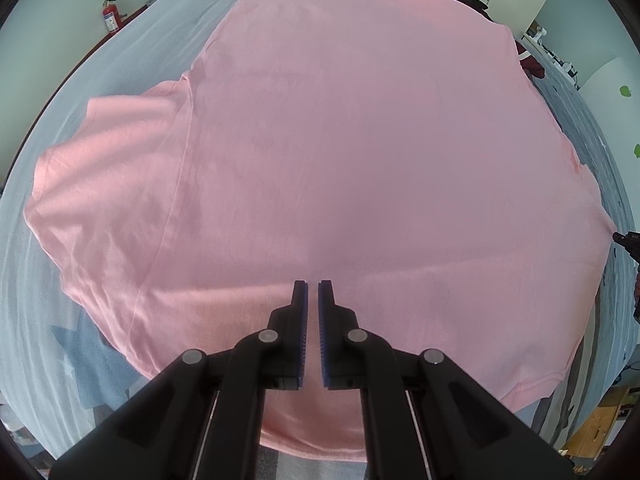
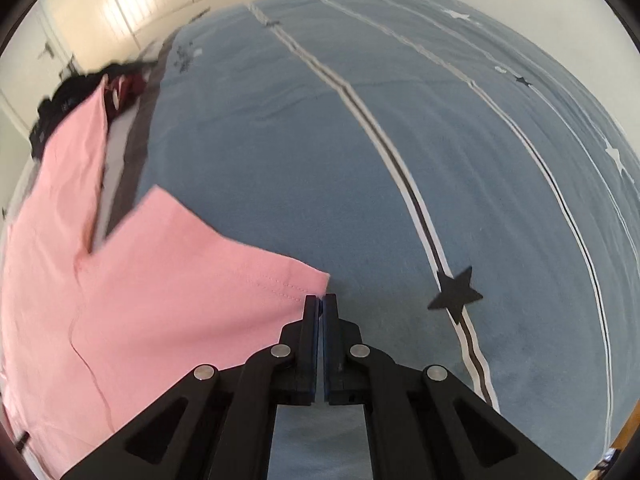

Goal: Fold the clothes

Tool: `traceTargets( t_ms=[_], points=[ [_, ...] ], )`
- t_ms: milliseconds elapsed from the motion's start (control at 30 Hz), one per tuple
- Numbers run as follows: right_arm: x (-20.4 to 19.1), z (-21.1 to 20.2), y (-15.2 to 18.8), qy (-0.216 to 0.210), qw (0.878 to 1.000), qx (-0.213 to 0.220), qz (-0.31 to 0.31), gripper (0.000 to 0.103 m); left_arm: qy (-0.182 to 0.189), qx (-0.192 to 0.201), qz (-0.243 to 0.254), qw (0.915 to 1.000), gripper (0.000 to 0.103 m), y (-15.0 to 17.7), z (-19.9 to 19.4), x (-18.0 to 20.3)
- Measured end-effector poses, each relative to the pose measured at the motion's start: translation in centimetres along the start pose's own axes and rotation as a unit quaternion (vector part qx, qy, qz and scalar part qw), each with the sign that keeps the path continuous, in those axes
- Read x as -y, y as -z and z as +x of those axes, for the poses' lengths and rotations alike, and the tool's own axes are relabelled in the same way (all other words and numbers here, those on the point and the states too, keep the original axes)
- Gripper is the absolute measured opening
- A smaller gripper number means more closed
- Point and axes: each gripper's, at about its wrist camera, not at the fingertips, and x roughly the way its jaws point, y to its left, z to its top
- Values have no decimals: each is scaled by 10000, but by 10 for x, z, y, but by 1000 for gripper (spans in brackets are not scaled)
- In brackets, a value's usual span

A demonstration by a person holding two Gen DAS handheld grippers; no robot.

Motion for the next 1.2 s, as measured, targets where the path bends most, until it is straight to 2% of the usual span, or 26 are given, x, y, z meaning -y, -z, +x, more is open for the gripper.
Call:
traceTargets(
  t_ms=[100, 167, 233, 300, 433, 533, 633, 767, 867, 1000, 1133, 1200],
  points=[
    [10, 4, 10, 281, 9992, -151, 251, 6, -14, 12, 0, 10000, 2, 3, -4, -4],
    [15, -3, 16, 168, 9984, -95, 537, 20, -28, 38, 29, 10000, 2, 6, -10, -7],
    [11, -19, 28, 4, 9984, 84, 554, 20, -21, 73, 64, 10000, 7, 11, -17, -9],
    [-6, -38, 48, -291, 9990, 196, 294, 20, 11, 73, 45, 10000, 16, 18, -23, -12],
    [-57, -68, 101, -885, 9956, 60, -293, 25, -41, 98, -39, 9999, 28, 60, -36, 2],
    [-87, -70, 132, -1204, 9911, -90, -554, 29, -92, 19, -320, 9994, 33, 65, -35, -1],
    [-105, -60, 155, -1236, 9902, -354, -542, 29, -165, -34, -658, 9977, 37, 82, -38, -10],
    [-125, -48, 184, -1285, 9884, -662, -475, 30, 2, -184, -1194, 9927, 44, 95, -30, -28],
    [-127, -49, 194, -1398, 9873, -694, -283, 30, 56, -152, -1235, 9922, 47, 102, -31, -31],
    [-137, -51, 200, -1606, 9834, -777, -334, 30, 91, -104, -1251, 9920, 49, 107, -33, -33],
    [-139, -49, 197, -1635, 9831, -784, -241, 30, 48, -54, -1323, 9912, 49, 108, -37, -41],
    [-132, -47, 191, -1613, 9841, -746, 4, 30, -30, -3, -1404, 9901, 49, 107, -40, -50]
  ],
)
